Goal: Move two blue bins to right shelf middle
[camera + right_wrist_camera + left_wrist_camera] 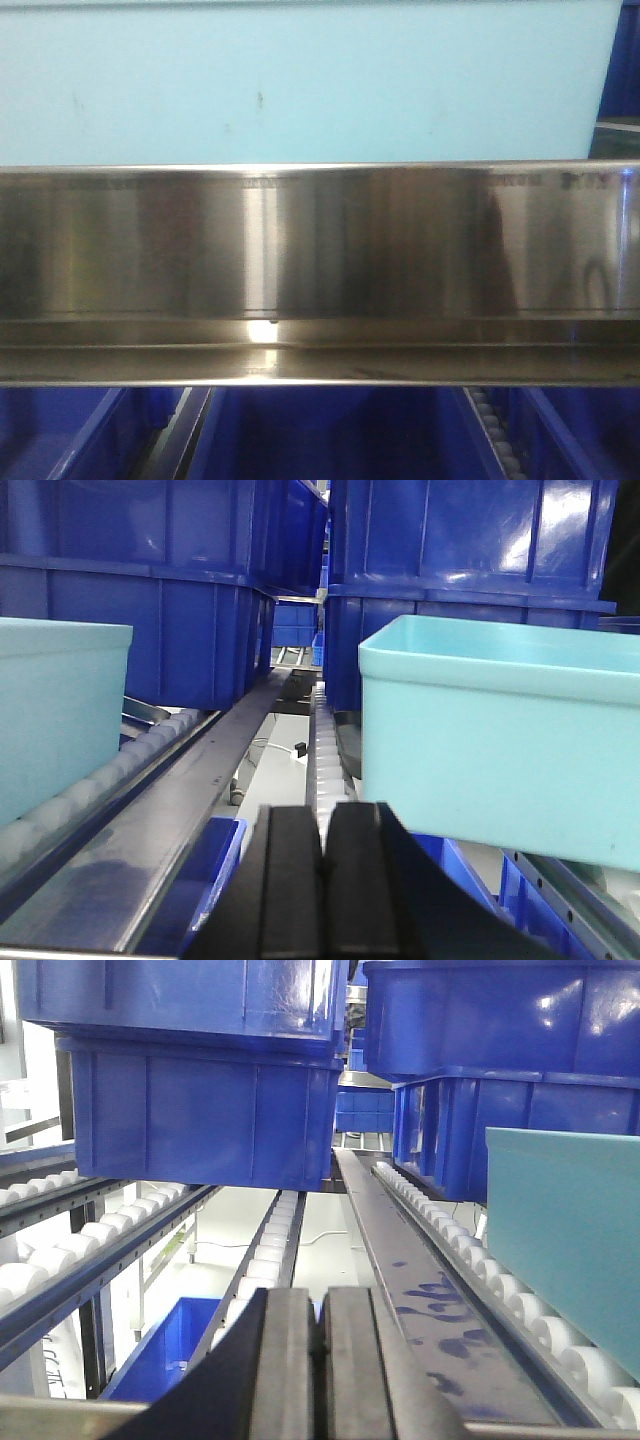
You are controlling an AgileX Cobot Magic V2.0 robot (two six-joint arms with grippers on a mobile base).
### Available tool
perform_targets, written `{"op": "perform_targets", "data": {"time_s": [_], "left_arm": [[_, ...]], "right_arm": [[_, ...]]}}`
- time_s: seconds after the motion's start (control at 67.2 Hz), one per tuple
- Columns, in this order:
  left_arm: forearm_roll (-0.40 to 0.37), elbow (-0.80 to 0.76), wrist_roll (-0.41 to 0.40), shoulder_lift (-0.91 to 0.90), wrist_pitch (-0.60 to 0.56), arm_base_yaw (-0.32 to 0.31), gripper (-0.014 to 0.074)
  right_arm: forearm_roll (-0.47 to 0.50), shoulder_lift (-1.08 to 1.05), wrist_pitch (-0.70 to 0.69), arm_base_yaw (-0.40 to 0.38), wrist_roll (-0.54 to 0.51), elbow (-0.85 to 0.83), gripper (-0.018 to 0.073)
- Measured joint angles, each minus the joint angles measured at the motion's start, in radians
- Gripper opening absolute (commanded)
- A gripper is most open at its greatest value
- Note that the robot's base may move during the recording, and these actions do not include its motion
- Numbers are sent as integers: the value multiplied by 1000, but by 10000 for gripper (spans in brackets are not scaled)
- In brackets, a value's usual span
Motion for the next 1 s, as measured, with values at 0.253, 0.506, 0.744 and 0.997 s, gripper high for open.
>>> {"op": "perform_targets", "data": {"time_s": [0.253,0.506,0.744,0.997], "left_arm": [[0,0,0,0,0,0,-111],[0,0,0,0,0,0,-111],[0,0,0,0,-7,0,-111],[0,-13,0,0,8,0,-111]], "right_arm": [[0,0,0,0,0,0,-166],[0,0,0,0,0,0,-166],[0,0,0,0,0,0,-166],[2,0,-68,0,0,-1,-166]]}}
